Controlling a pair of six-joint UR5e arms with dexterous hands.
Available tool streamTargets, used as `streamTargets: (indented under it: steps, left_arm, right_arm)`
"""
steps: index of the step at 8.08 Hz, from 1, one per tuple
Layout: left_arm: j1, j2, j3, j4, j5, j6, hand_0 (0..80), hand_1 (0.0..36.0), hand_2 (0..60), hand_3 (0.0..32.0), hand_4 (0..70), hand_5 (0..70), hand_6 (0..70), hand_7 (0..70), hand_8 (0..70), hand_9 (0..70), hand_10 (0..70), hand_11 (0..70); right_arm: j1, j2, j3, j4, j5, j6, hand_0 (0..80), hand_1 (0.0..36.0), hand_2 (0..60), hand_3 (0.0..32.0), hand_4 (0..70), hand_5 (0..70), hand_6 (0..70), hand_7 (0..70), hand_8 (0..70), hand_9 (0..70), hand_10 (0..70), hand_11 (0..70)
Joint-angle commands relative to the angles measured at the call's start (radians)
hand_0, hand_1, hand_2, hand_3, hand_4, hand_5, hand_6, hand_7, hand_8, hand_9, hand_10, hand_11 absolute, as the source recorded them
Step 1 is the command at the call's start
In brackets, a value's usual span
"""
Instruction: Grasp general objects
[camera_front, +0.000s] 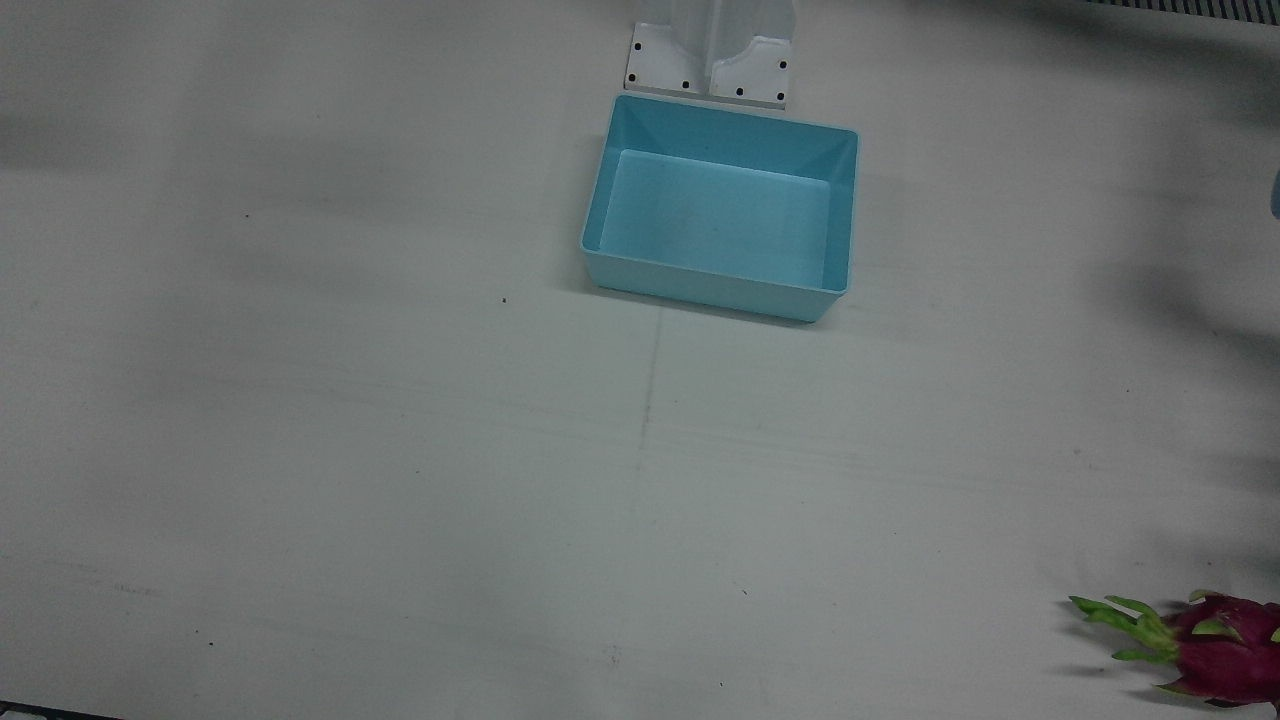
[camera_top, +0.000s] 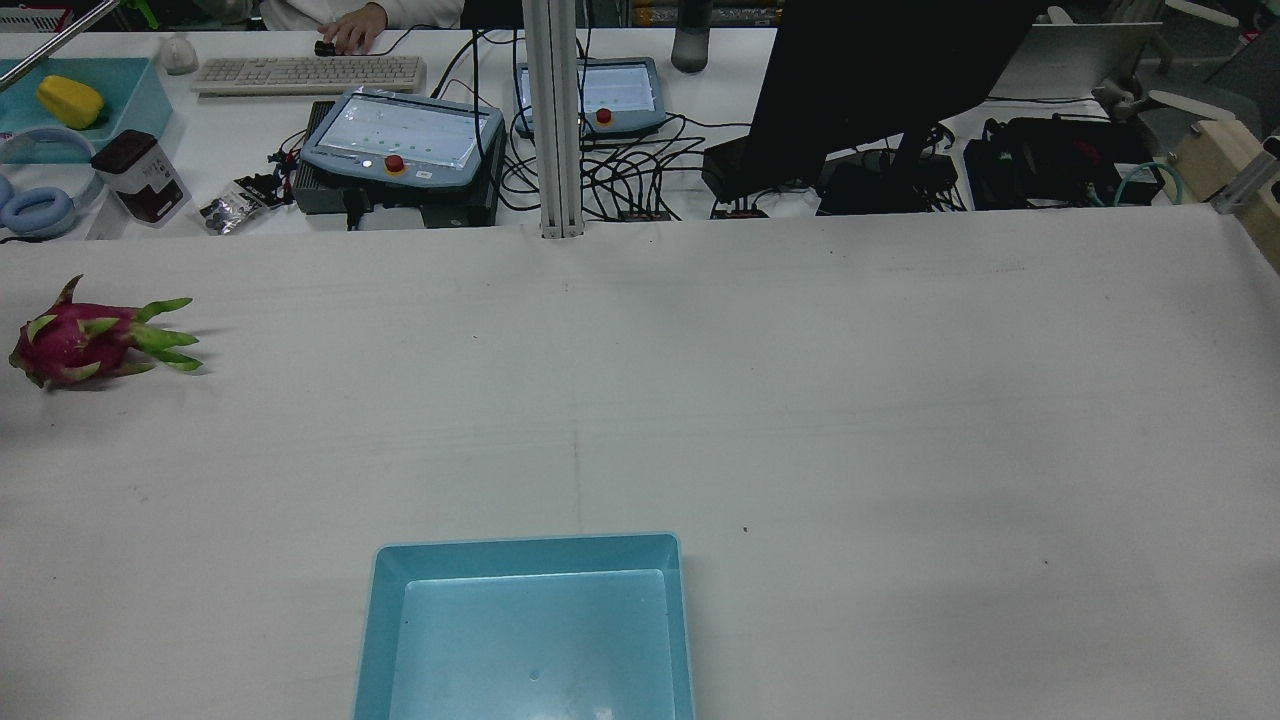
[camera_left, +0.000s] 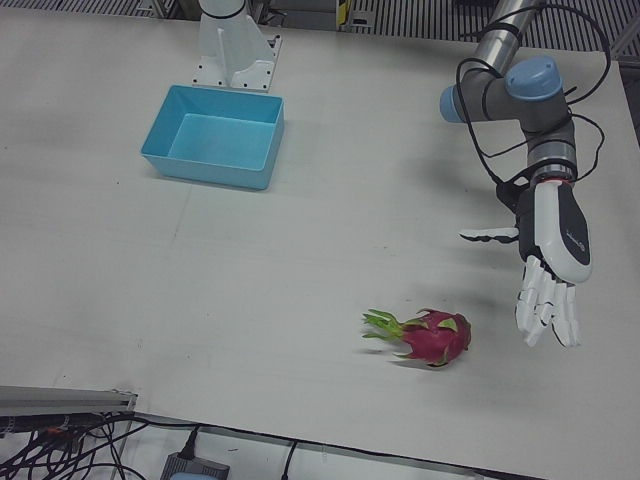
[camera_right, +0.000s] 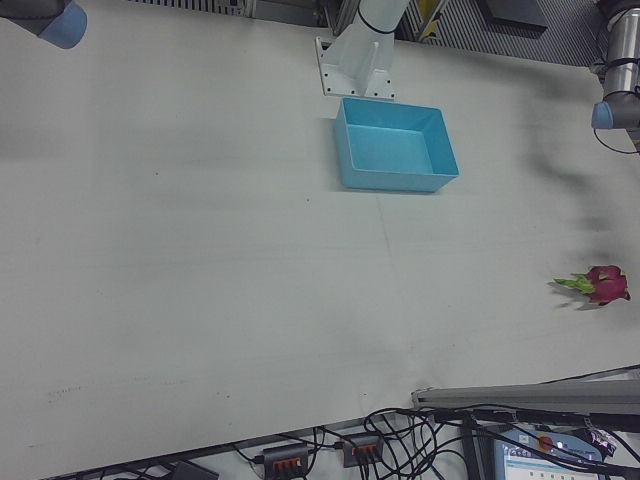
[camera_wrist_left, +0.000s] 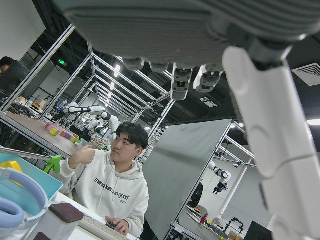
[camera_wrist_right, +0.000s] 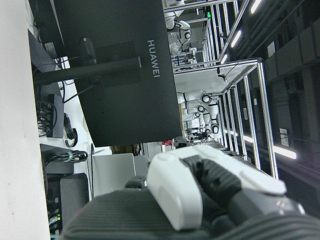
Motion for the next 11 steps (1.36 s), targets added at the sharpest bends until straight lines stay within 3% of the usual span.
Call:
streamTargets:
  steps: [1, 2, 3, 4, 5, 6, 7, 8, 10, 11]
  left_arm:
    - [0.012, 0.005, -0.343, 0.428, 0.009, 0.109, 48.2, 15.0, 11.4, 0.0, 0.0, 70.0, 5.2, 14.4, 0.0, 1.4, 0.4, 2.2]
    - [0.015, -0.053, -0.368, 0.543, 0.009, 0.177, 49.1, 15.6, 9.7, 0.0, 0.0, 70.0, 3.7, 11.7, 0.0, 0.9, 0.0, 0.6]
    - [0.045, -0.175, -0.367, 0.717, 0.009, 0.215, 51.5, 18.2, 7.7, 0.0, 0.0, 70.0, 0.0, 4.6, 0.0, 0.0, 0.0, 0.0]
    - [0.106, -0.272, -0.335, 0.810, 0.007, 0.258, 51.7, 18.3, 5.9, 0.0, 0.0, 70.0, 0.0, 2.8, 0.0, 0.0, 0.0, 0.0]
    - [0.117, -0.340, -0.243, 0.811, 0.004, 0.274, 52.1, 18.5, 4.9, 0.0, 0.0, 70.0, 0.0, 3.4, 0.0, 0.0, 0.0, 0.0]
    - [0.130, -0.369, -0.173, 0.803, -0.004, 0.276, 52.1, 18.1, 2.5, 15.4, 2.5, 41.4, 0.0, 1.8, 0.0, 0.0, 0.0, 0.0]
    - [0.147, -0.371, -0.110, 0.772, -0.007, 0.274, 52.1, 18.0, 1.2, 28.2, 4.0, 0.0, 0.0, 1.3, 0.0, 0.0, 0.0, 0.0]
    - [0.148, -0.373, -0.063, 0.742, -0.007, 0.274, 52.5, 18.6, 0.5, 27.4, 1.7, 0.0, 0.0, 0.6, 0.0, 0.0, 0.0, 0.0]
    - [0.185, -0.371, -0.023, 0.745, -0.014, 0.274, 53.3, 19.3, 0.0, 32.0, 0.0, 0.0, 0.0, 0.0, 0.0, 0.0, 0.0, 0.0]
    - [0.208, -0.374, 0.018, 0.736, -0.033, 0.274, 53.9, 20.0, 0.0, 31.8, 0.0, 0.0, 0.0, 0.0, 0.0, 0.0, 0.0, 0.0]
  right_arm:
    - [0.001, 0.000, 0.000, 0.000, 0.000, 0.000, 0.0, 0.0, 0.0, 0.0, 0.0, 0.0, 0.0, 0.0, 0.0, 0.0, 0.0, 0.0]
    - [0.000, 0.000, 0.000, 0.000, 0.000, 0.000, 0.0, 0.0, 0.0, 0.0, 0.0, 0.0, 0.0, 0.0, 0.0, 0.0, 0.0, 0.0]
    - [0.000, 0.000, 0.000, 0.000, 0.000, 0.000, 0.0, 0.0, 0.0, 0.0, 0.0, 0.0, 0.0, 0.0, 0.0, 0.0, 0.0, 0.0]
    - [0.000, 0.000, 0.000, 0.000, 0.000, 0.000, 0.0, 0.0, 0.0, 0.0, 0.0, 0.0, 0.0, 0.0, 0.0, 0.0, 0.0, 0.0]
    - [0.000, 0.000, 0.000, 0.000, 0.000, 0.000, 0.0, 0.0, 0.0, 0.0, 0.0, 0.0, 0.0, 0.0, 0.0, 0.0, 0.0, 0.0]
    - [0.000, 0.000, 0.000, 0.000, 0.000, 0.000, 0.0, 0.0, 0.0, 0.0, 0.0, 0.0, 0.0, 0.0, 0.0, 0.0, 0.0, 0.0]
    - [0.000, 0.000, 0.000, 0.000, 0.000, 0.000, 0.0, 0.0, 0.0, 0.0, 0.0, 0.0, 0.0, 0.0, 0.0, 0.0, 0.0, 0.0]
    - [0.000, 0.000, 0.000, 0.000, 0.000, 0.000, 0.0, 0.0, 0.0, 0.0, 0.0, 0.0, 0.0, 0.0, 0.0, 0.0, 0.0, 0.0]
    - [0.000, 0.000, 0.000, 0.000, 0.000, 0.000, 0.0, 0.0, 0.0, 0.0, 0.0, 0.0, 0.0, 0.0, 0.0, 0.0, 0.0, 0.0]
    - [0.000, 0.000, 0.000, 0.000, 0.000, 0.000, 0.0, 0.0, 0.0, 0.0, 0.0, 0.0, 0.0, 0.0, 0.0, 0.0, 0.0, 0.0]
